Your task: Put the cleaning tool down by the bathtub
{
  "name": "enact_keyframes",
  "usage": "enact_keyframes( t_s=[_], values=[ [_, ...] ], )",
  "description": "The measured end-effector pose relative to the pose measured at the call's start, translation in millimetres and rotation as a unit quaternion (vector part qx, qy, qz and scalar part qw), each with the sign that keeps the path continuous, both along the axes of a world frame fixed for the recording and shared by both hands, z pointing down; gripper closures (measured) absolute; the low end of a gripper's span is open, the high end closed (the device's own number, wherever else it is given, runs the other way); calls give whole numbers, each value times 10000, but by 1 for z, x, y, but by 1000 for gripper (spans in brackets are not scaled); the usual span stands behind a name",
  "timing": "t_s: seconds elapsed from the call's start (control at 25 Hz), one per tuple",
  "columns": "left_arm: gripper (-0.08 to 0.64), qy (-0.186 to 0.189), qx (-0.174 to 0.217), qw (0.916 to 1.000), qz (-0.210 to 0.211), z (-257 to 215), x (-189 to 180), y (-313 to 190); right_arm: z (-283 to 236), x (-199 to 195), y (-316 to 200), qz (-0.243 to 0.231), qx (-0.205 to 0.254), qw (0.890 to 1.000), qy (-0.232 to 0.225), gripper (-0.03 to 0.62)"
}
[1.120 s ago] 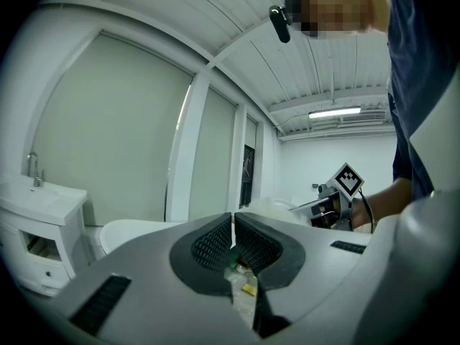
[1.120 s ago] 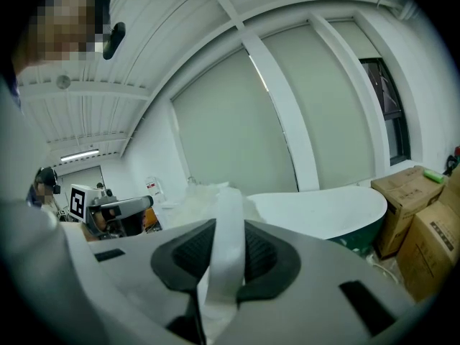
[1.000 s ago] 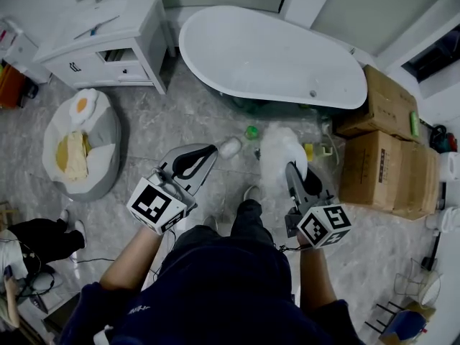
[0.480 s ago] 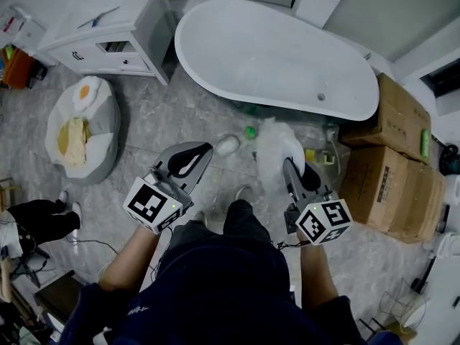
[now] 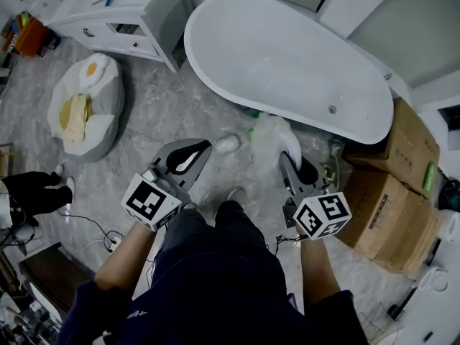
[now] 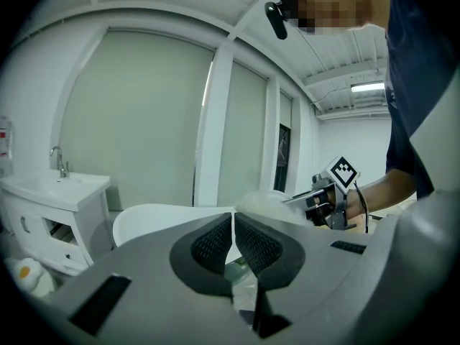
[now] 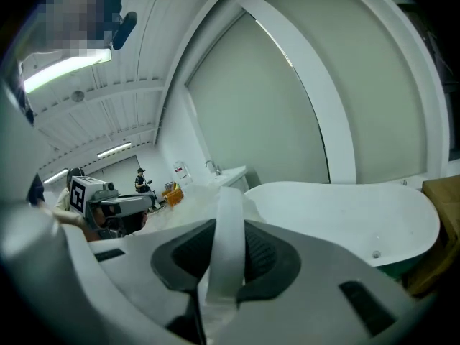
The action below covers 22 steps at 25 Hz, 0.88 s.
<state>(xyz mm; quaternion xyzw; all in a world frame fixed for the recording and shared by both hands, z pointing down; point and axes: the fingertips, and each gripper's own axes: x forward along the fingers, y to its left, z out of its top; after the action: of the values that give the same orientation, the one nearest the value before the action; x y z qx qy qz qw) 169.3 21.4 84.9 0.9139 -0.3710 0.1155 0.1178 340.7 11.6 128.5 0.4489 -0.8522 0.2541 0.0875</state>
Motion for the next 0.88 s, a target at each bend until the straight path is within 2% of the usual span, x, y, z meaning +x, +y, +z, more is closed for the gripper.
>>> enact_keyframes(
  t_s=[0.2, 0.4, 0.64, 0.88],
  values=[
    [526, -58, -124, 9996, -239, 22, -15, -21, 24, -14, -30, -253, -108, 9996, 70, 503],
    [526, -41, -307, 9984, -469, 50, -45, -37, 50, -45, -55, -577, -204, 9977, 294, 503],
    [525, -48, -495, 9970, -585, 86, -95, -63, 86, -106, -89, -970, -233, 9926, 690, 504],
    [526, -88, -736, 9955, -585, 127, -160, -93, 126, -179, -121, -1289, -412, 9860, 972, 503]
  ],
)
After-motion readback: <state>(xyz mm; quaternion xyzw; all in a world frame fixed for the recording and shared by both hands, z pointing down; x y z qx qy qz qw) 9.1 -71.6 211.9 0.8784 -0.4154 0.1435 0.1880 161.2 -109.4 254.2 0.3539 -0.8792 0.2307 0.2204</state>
